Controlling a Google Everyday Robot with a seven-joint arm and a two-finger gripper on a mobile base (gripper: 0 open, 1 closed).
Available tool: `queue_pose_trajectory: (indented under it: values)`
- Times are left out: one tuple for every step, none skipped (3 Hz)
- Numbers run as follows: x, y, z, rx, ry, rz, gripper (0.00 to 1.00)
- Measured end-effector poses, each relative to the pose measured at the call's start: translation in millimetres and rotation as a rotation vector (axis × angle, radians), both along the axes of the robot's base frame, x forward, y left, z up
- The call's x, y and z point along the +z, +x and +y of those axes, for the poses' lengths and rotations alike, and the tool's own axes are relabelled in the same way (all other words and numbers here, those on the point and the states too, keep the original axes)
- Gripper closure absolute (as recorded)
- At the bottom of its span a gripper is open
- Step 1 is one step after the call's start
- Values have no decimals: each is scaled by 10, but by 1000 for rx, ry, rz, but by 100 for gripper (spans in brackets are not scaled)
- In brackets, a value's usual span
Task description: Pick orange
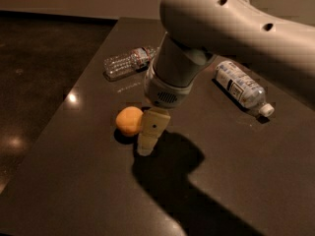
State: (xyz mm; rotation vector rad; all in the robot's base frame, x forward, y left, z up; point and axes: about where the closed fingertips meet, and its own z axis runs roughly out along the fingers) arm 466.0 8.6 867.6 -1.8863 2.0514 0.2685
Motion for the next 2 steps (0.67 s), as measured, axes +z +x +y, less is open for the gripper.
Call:
queue_pose_trajectory:
  values:
    - [-16, 7, 153, 14, 10, 7, 0]
    - [-56, 11, 256, 25, 10, 31, 15]
